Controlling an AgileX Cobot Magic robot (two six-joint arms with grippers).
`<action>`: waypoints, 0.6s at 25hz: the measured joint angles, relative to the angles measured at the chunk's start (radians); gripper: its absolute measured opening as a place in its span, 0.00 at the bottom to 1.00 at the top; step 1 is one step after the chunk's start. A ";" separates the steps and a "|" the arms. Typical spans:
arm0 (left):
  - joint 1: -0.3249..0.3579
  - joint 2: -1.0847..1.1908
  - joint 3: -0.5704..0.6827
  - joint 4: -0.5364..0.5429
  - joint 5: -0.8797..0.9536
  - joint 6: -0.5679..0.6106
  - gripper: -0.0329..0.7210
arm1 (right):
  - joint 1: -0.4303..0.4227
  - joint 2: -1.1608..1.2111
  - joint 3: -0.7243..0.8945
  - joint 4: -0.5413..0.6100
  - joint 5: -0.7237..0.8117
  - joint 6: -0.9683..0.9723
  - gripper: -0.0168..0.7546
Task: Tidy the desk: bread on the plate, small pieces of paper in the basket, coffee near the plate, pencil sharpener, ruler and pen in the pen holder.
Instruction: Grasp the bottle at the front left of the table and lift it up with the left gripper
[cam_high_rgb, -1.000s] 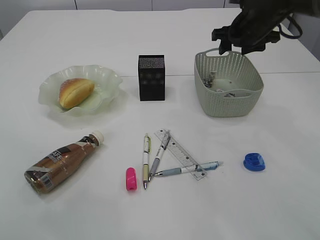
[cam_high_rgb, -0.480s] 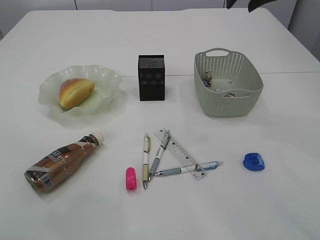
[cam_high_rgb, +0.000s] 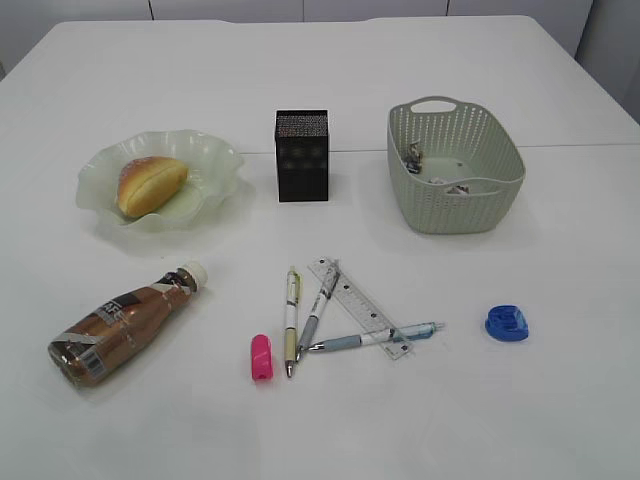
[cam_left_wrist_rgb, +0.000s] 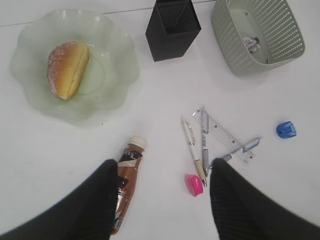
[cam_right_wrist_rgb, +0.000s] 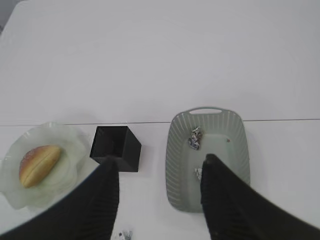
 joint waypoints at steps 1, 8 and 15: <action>0.000 -0.007 0.000 0.000 0.000 0.002 0.61 | 0.000 -0.043 0.037 0.001 0.000 -0.005 0.57; 0.000 -0.042 0.000 -0.005 0.002 0.004 0.61 | 0.000 -0.340 0.393 -0.151 0.004 -0.023 0.57; 0.000 -0.042 -0.002 -0.028 0.002 0.006 0.61 | 0.000 -0.662 0.849 -0.324 -0.040 -0.010 0.57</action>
